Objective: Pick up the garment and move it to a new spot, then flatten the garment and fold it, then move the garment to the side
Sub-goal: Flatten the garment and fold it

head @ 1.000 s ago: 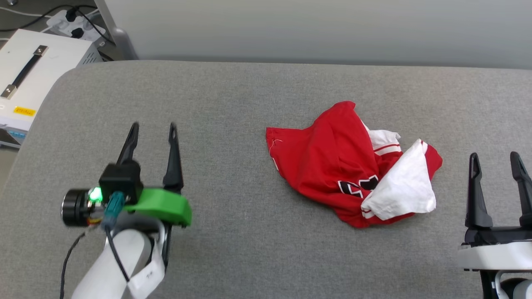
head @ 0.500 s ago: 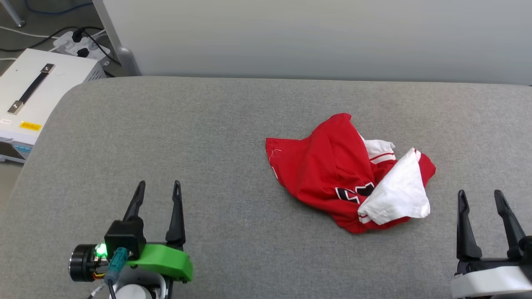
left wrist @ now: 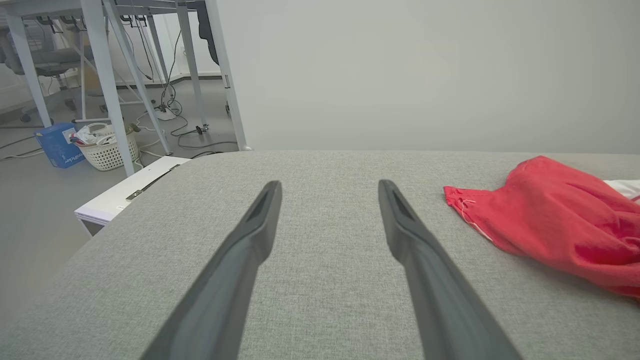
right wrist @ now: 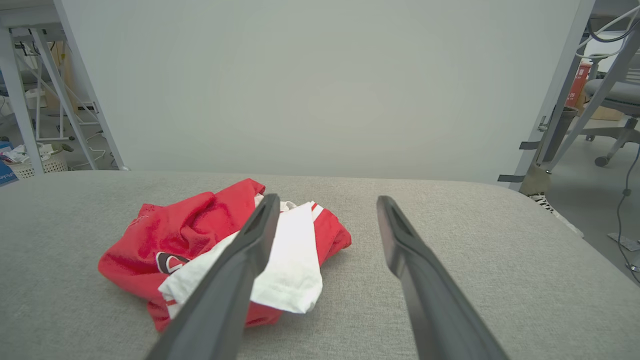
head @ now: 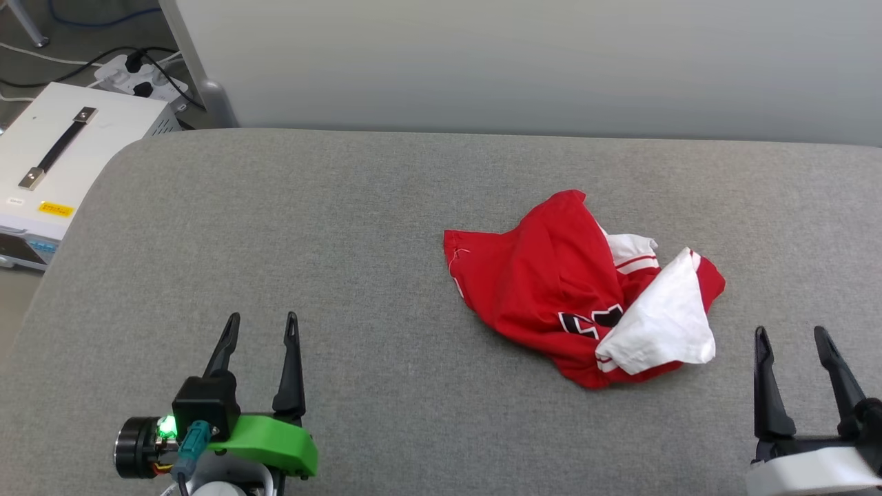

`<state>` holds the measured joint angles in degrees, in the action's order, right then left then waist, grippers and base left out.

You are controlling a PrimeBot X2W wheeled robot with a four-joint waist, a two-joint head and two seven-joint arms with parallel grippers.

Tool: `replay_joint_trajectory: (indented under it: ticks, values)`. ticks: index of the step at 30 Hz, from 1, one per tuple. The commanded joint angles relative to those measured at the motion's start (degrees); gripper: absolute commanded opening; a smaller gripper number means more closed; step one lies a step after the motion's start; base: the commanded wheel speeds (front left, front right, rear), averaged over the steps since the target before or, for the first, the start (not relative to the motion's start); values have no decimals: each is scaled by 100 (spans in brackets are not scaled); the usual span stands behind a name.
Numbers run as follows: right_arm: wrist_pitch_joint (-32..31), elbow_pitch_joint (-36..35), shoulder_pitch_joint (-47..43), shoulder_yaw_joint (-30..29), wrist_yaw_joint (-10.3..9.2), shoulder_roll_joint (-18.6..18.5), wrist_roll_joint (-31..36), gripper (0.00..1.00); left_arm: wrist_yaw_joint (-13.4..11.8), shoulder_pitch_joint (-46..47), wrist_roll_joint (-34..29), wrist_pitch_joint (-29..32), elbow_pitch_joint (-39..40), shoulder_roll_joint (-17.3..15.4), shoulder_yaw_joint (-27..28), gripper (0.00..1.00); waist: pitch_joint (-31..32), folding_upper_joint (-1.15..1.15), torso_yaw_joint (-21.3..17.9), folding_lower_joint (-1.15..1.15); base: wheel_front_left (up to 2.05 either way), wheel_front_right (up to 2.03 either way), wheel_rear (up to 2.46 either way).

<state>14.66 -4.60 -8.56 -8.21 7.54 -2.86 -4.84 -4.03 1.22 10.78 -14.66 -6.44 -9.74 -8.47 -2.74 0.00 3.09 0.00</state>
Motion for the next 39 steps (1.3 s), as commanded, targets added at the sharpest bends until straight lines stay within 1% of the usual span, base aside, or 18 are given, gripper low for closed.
replay_joint_trajectory:
  ticks: [1, 4, 7, 9, 10, 12, 13, 14, 15, 17, 19, 23, 25, 27, 28, 30, 35, 39]
  values:
    - [34, -77, 171, -20, -5, -26, 24, 100, 52, -42, -80, -34, -10, 54, 51, 100, -35, 0, 19, 0, 0, 0, 0]
    - [34, -227, 565, 35, -5, -329, 93, 100, 117, 46, -168, -34, -29, 126, 134, 100, -128, 0, 43, 0, 0, 0, 0]
    - [34, -398, 1115, 225, -5, -812, 111, 100, 174, 134, -246, -34, -24, 188, 217, 100, -252, 0, 45, 0, 0, 0, 0]
    - [34, -353, 1432, 436, -5, -1115, -17, 100, 207, 180, -288, -34, -11, 221, 276, 100, -334, 0, 44, 0, 0, 0, 0]
    - [34, -251, 1570, 579, -5, -1300, -143, 100, 222, 199, -305, -34, -8, 235, 300, 100, -366, 0, 44, 0, 0, 0, 0]
    - [-13, 88, 1843, 1051, -5, -1826, -461, 100, 253, 235, -341, -34, -4, 267, 353, 100, -423, 0, 46, 0, 0, 0, 0]
    - [-187, 219, 2028, 1338, -5, -2126, -701, 100, 271, 248, -360, -34, -3, 285, 380, 100, -452, 0, 45, 0, 0, 0, 0]
    - [-415, 281, 2173, 1587, -5, -2382, -899, 100, 284, 261, -374, -34, 0, 299, 400, 100, -481, 0, 45, 0, 0, 0, 0]
    - [-790, 325, 2346, 1921, -5, -2719, -1147, 100, 297, 275, -393, -34, 2, 315, 429, 100, -508, 0, 42, 0, 0, 0, 0]
    - [-1505, 276, 2631, 2432, -5, -3240, -1686, 100, 324, 304, -424, -34, 8, 344, 474, 100, -574, 0, 41, 0, 0, 0, 0]
    - [-2301, 171, 2838, 2835, -5, -3663, -2260, 100, 348, 337, -455, -34, 14, 373, 511, 100, -630, 0, 39, 0, 0, 0, 0]
    - [-3883, 31, 3089, 3377, -5, -4296, -3254, 100, 398, 430, -514, -34, 33, 433, 558, 100, -779, 0, 58, 0, 0, 0, 0]
    - [-4556, -32, 3167, 3559, -5, -4503, -3619, 100, 426, 494, -541, -34, 42, 463, 566, 100, -871, 0, 87, 0, 0, 0, 0]
    - [-5103, -45, 3219, 3672, -5, -4621, -3935, 100, 451, 562, -562, -34, 51, 492, 574, 100, -975, 0, 124, 0, 0, 0, 0]
    - [-5316, -44, 3261, 3718, -5, -4668, -4038, 100, 464, 601, -572, -34, 54, 510, 572, 100, -1046, 0, 154, 0, 0, 0, 0]
    - [-5551, 22, 3345, 3778, -5, -4676, -4145, 100, 477, 665, -594, -34, 73, 540, 562, 100, -1180, 0, 205, 0, 0, 0, 0]
    - [-5763, 542, 3484, 3956, -5, -4519, -4145, 100, 491, 826, -618, -34, 88, 601, 533, 100, -1503, 0, 346, 0, 0, 0, 0]
    - [-5760, 1002, 3393, 4298, -5, -4328, -4173, 100, 484, 888, -635, -34, 84, 632, 525, 100, -1642, 0, 409, 0, 0, 0, 0]
